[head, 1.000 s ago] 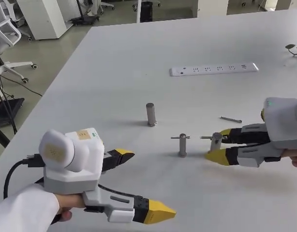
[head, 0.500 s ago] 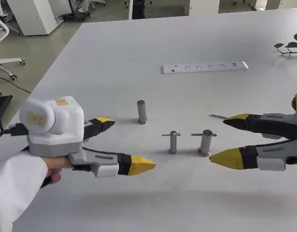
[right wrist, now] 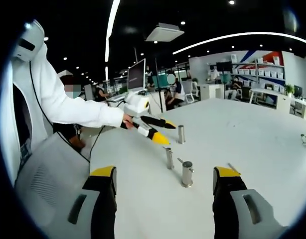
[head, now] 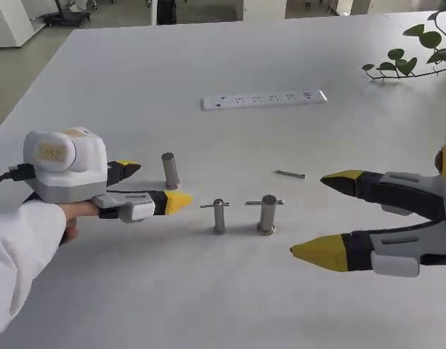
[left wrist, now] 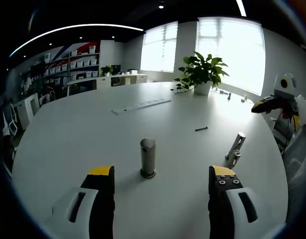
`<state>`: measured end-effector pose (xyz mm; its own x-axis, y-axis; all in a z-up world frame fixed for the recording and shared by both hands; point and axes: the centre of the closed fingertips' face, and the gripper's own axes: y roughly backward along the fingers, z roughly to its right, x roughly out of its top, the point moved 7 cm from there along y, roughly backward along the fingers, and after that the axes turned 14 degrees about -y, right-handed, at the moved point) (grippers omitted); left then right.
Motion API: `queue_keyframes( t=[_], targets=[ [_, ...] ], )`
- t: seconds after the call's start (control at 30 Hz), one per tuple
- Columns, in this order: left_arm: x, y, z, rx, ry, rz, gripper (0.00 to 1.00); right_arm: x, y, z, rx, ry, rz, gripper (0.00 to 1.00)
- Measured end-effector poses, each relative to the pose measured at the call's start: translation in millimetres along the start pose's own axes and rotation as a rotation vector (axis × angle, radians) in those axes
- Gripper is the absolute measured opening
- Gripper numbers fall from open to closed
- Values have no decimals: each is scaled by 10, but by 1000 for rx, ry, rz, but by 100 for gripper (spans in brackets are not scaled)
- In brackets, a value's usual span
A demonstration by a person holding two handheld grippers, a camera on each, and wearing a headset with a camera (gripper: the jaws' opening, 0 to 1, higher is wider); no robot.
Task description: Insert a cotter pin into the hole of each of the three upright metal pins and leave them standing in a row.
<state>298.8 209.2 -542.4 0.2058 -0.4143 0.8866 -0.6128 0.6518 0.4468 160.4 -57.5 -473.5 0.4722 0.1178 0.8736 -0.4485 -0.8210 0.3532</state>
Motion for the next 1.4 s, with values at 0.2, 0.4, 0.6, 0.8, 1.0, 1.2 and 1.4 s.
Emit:
queue_keyframes(
  t=[0.2, 0.4, 0.6, 0.8, 1.0, 1.2, 1.4],
  targets=[
    [3, -201, -96, -2, 70, 1, 50, -54, 46, 3, -18, -35, 17, 79],
    [-13, -278, -116, 9, 71, -3, 38, -185, 49, 12, -26, -82, 22, 77],
    [-25, -286, -133, 33, 53, -11, 24, -281, 52, 57, -40, -92, -2, 77],
    [-13, -277, -131, 30, 3, -31, 13, -264, 56, 72, -41, -98, 5, 77],
    [-12, -265, -138, 35, -48, -58, 11, -255, 85, 108, -52, -110, 20, 76],
    [8, -261, -124, 26, -79, -85, 10, -258, 120, 127, -67, -111, 14, 77],
    [207, -84, -123, 10, -131, -35, 10, -212, 183, 166, -83, -105, 18, 77]
  ],
)
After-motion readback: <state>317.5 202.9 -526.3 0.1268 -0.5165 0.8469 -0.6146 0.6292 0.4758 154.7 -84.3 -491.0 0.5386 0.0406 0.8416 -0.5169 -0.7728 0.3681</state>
